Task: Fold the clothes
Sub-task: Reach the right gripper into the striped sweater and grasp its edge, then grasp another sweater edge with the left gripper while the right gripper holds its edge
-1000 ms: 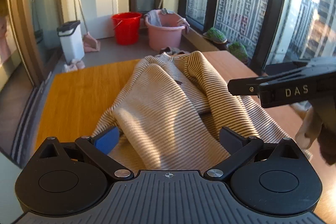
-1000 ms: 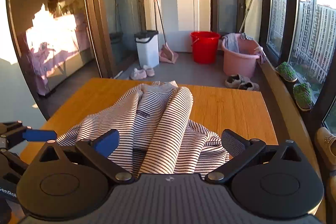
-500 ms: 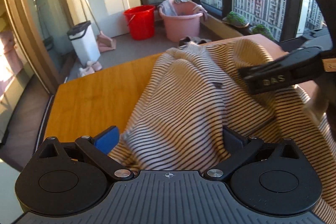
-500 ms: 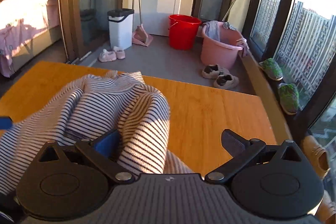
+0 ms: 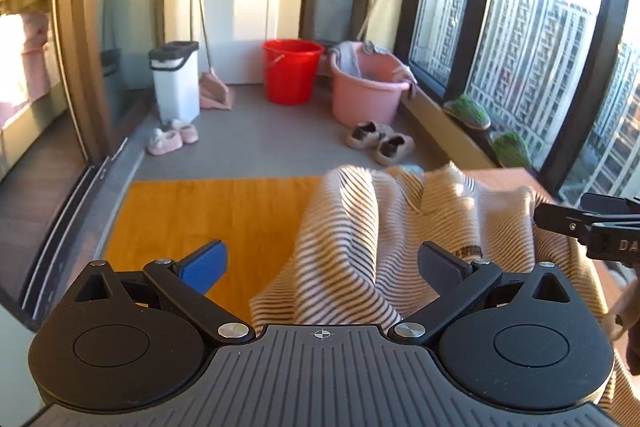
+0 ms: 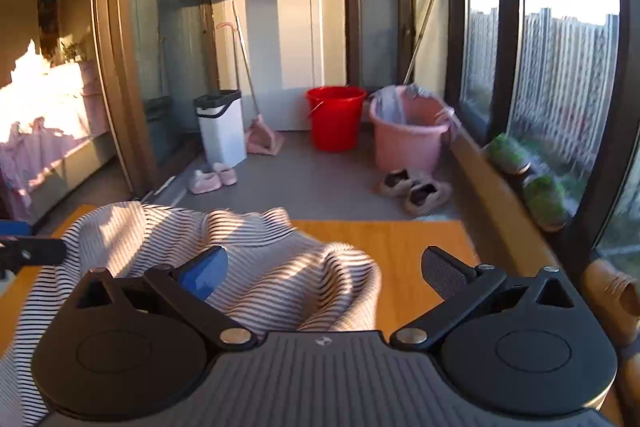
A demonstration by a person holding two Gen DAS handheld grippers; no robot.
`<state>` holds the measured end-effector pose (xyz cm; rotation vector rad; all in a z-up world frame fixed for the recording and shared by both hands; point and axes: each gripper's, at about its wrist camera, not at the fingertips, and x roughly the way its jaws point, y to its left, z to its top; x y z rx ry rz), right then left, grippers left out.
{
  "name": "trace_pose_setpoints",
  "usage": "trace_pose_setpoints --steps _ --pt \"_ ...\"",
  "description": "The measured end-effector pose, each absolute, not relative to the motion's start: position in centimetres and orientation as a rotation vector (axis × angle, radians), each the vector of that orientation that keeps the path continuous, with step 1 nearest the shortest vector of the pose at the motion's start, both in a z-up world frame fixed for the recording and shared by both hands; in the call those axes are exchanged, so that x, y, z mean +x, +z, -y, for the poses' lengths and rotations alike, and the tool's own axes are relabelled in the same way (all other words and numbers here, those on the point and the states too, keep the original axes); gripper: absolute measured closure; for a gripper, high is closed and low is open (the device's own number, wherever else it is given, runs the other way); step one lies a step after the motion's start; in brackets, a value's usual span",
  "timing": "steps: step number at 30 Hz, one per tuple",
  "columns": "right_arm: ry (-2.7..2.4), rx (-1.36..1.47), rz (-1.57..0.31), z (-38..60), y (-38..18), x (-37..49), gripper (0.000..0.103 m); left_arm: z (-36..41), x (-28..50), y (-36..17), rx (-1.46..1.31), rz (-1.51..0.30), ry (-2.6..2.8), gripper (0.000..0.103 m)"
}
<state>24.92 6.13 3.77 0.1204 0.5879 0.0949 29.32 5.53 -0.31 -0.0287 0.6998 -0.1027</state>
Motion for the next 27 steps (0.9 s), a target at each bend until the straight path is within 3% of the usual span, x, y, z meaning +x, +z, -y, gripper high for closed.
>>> trace_pose_setpoints --steps 12,21,24,27 --pt "0.230 0.290 -0.762 -3.3 -0.1 23.1 0.000 -3.9 24.4 -4.5 0.053 -0.759 -0.133 0.001" --pt "0.343 -0.082 -0.879 -7.9 1.0 12.4 0.000 -4.8 15.7 -1.8 0.078 -0.772 -0.255 0.002" --pt "0.327 -0.079 -0.823 -7.4 3.1 9.9 0.001 -5.9 14.5 0.1 0.079 -0.742 -0.281 0.011" --pt "0.264 -0.126 -0.645 -6.6 6.9 8.5 0.011 -6.1 16.0 1.8 0.062 -0.699 -0.291 0.013"
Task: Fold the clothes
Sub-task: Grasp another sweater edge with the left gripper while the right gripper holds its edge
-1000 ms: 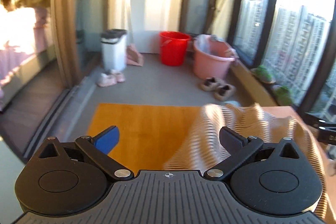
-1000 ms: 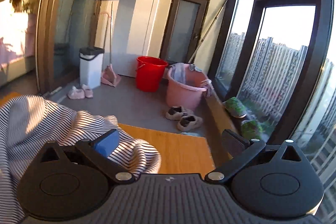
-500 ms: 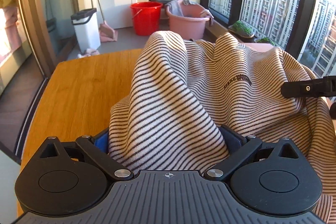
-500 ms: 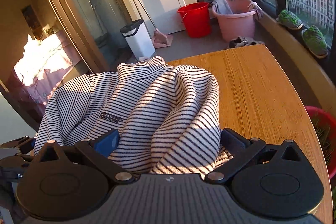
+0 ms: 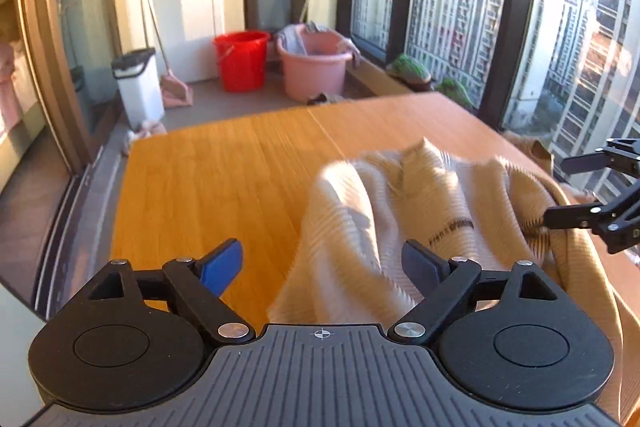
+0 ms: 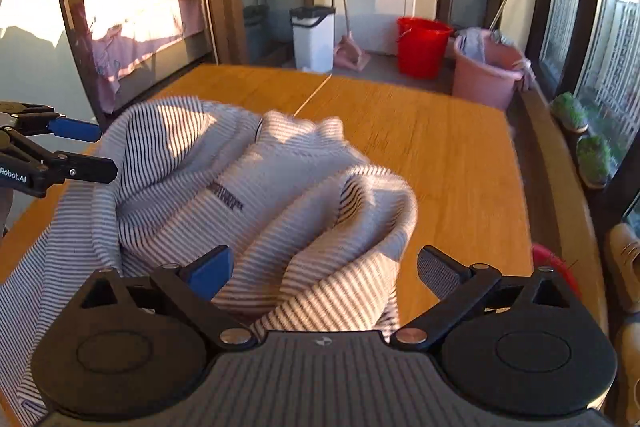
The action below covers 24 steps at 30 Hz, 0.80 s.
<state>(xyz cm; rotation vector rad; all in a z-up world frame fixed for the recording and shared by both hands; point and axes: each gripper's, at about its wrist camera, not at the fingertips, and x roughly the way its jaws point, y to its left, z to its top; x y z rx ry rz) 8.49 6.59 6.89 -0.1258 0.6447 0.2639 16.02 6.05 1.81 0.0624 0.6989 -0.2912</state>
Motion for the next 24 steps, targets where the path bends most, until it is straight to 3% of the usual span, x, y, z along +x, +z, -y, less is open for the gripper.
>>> trace_pose_setpoints --steps 2,4,6,13,14,15,16,17,21,24 --pt "0.249 -0.143 -0.606 -6.4 8.6 9.7 0.037 -5.7 18.1 2.4 0.035 -0.698 -0.323 0.013" --pt "0.254 -0.154 -0.599 -6.2 9.6 11.5 0.046 -5.3 19.5 1.9 0.033 -0.714 -0.336 0.014" --pt "0.264 -0.175 -0.632 -6.5 8.9 13.8 0.046 -5.0 20.4 0.8 0.045 -0.739 -0.339 0.017" --pt "0.287 -0.046 -0.850 -5.3 2.7 20.0 0.046 -4.2 23.7 -3.1 0.086 -0.818 -0.340 0.076" --pt "0.286 -0.041 -0.852 -5.2 2.4 19.7 0.054 -5.1 23.9 -3.0 0.088 -0.797 -0.306 0.080" --pt "0.284 -0.043 -0.845 -5.3 2.2 19.3 0.063 -6.0 24.1 -2.9 0.086 -0.778 -0.269 0.080" --pt "0.281 -0.044 -0.839 -5.4 2.1 18.9 0.080 -7.2 24.4 -2.8 0.068 -0.768 -0.231 0.080" --pt "0.274 -0.059 -0.810 -5.5 2.5 18.5 0.085 -8.2 24.6 -2.8 0.041 -0.767 -0.214 0.080" --pt "0.229 -0.139 -0.655 -5.8 5.0 18.1 0.084 -9.9 24.7 -2.5 -0.002 -0.743 -0.171 0.075" --pt "0.203 -0.146 -0.614 -5.7 5.9 18.9 0.080 -9.7 24.5 -1.5 -0.023 -0.715 -0.238 0.063"
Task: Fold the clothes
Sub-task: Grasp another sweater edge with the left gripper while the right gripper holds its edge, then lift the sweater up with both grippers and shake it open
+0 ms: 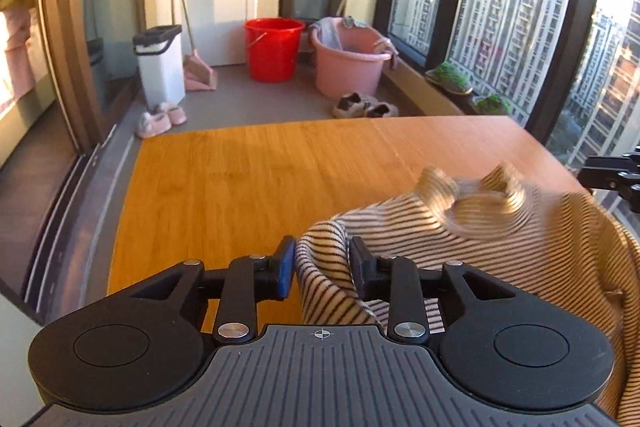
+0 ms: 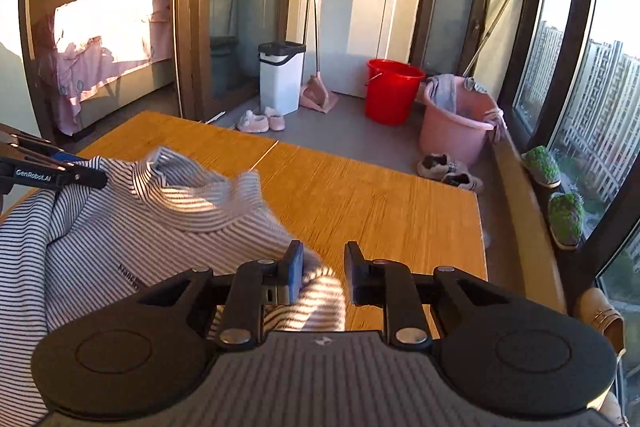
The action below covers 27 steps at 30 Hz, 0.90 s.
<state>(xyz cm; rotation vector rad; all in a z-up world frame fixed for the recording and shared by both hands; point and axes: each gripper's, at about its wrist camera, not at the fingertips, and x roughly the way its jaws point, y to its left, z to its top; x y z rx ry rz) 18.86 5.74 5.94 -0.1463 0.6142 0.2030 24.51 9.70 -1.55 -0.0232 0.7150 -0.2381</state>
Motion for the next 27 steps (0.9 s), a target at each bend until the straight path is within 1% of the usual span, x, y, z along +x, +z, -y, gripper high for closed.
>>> trace_pose_setpoints --steps 2,3,4,5,7,9,10,11,12,13,14,16,19,22,27 --pt "0.211 -0.096 -0.610 -5.0 6.3 19.4 0.074 -9.6 24.5 -1.0 -0.034 -0.697 -0.280 0.041" --pt "0.215 -0.066 -0.614 -4.6 6.4 19.6 0.071 -9.4 24.8 -0.8 -0.032 -0.691 -0.296 0.036" --pt "0.220 -0.036 -0.617 -4.2 6.5 19.9 0.066 -9.3 25.1 -0.9 -0.030 -0.695 -0.308 0.028" --pt "0.224 -0.006 -0.621 -3.8 6.6 20.2 0.060 -9.2 25.5 -1.1 -0.028 -0.707 -0.309 0.026" --pt "0.226 0.005 -0.655 -4.0 5.5 20.5 0.053 -8.9 26.5 -2.2 -0.029 -0.748 -0.298 0.026" --pt "0.226 0.012 -0.692 -4.3 4.3 20.8 0.053 -8.8 27.0 -3.3 -0.037 -0.787 -0.296 0.033" --pt "0.227 0.015 -0.710 -4.5 3.7 20.9 0.053 -8.8 27.0 -3.8 -0.033 -0.803 -0.298 0.047" --pt "0.227 0.018 -0.728 -4.7 3.1 21.1 0.056 -8.7 26.9 -4.2 -0.027 -0.816 -0.297 0.063" --pt "0.227 0.022 -0.747 -4.8 2.5 21.2 0.062 -8.7 26.7 -4.4 -0.023 -0.821 -0.293 0.068" --pt "0.228 0.025 -0.765 -5.0 1.9 21.4 0.080 -8.7 26.4 -4.4 -0.019 -0.818 -0.290 0.076" --pt "0.228 0.028 -0.784 -5.2 1.3 21.5 0.086 -8.8 26.0 -4.2 -0.015 -0.812 -0.286 0.085" --pt "0.221 -0.008 -0.726 -5.7 2.6 20.4 0.090 -9.2 25.0 -3.2 -0.014 -0.783 -0.274 0.088" --pt "0.226 -0.014 -0.565 -5.3 7.0 16.6 0.091 -9.6 22.9 0.0 -0.017 -0.682 -0.270 0.090" --pt "0.231 -0.015 -0.403 -4.8 11.6 12.7 0.091 -9.2 18.8 5.2 0.016 -0.494 -0.264 0.090" --pt "0.238 -0.017 -0.133 -4.0 19.1 6.1 0.091 -6.0 9.0 14.7 0.076 -0.156 -0.281 0.090"
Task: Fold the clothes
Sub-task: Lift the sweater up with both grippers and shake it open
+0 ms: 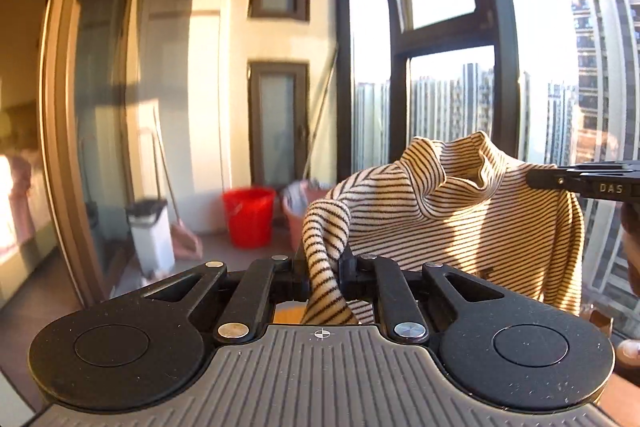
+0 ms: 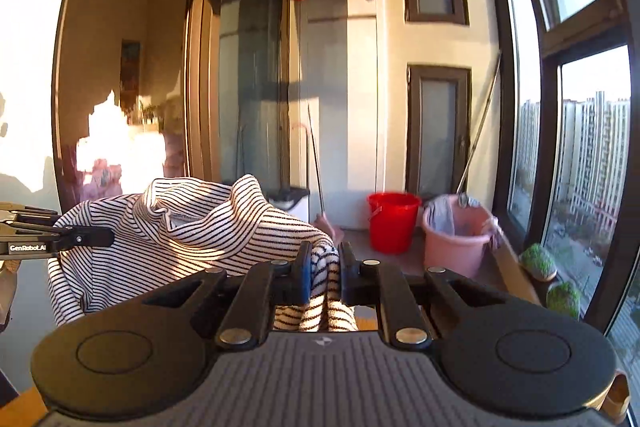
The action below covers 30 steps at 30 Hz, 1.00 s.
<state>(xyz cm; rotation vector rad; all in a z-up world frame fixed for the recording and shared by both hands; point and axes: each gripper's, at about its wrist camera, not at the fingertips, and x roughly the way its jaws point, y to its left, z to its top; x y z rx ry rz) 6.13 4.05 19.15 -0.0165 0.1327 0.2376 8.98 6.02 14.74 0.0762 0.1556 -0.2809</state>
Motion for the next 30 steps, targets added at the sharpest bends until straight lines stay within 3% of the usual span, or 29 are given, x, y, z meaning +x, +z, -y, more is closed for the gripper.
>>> trace_pose_setpoints --steps 4,9,16,22,28,30 --pt "0.241 -0.018 0.083 -3.4 25.2 0.9 0.091 -3.7 1.3 20.0 0.162 0.053 -0.288 0.089" --pt "0.280 -0.049 0.210 -3.2 28.0 -5.1 0.091 -1.5 -5.7 23.5 0.242 0.237 -0.264 0.088" --pt "0.335 -0.095 0.381 -2.9 31.7 -13.5 0.091 -2.5 -9.8 25.6 0.227 0.297 -0.272 0.082" --pt "0.344 -0.051 0.182 -3.0 29.3 -8.3 0.091 -3.6 -3.2 23.1 0.180 0.126 -0.278 0.081" --pt "0.260 0.028 -0.125 -3.1 21.7 5.5 0.090 -5.8 10.9 16.3 0.105 -0.153 -0.232 0.082" --pt "0.201 0.041 -0.184 -3.4 19.1 9.8 0.086 -6.7 15.0 13.9 0.075 -0.245 -0.202 0.077"
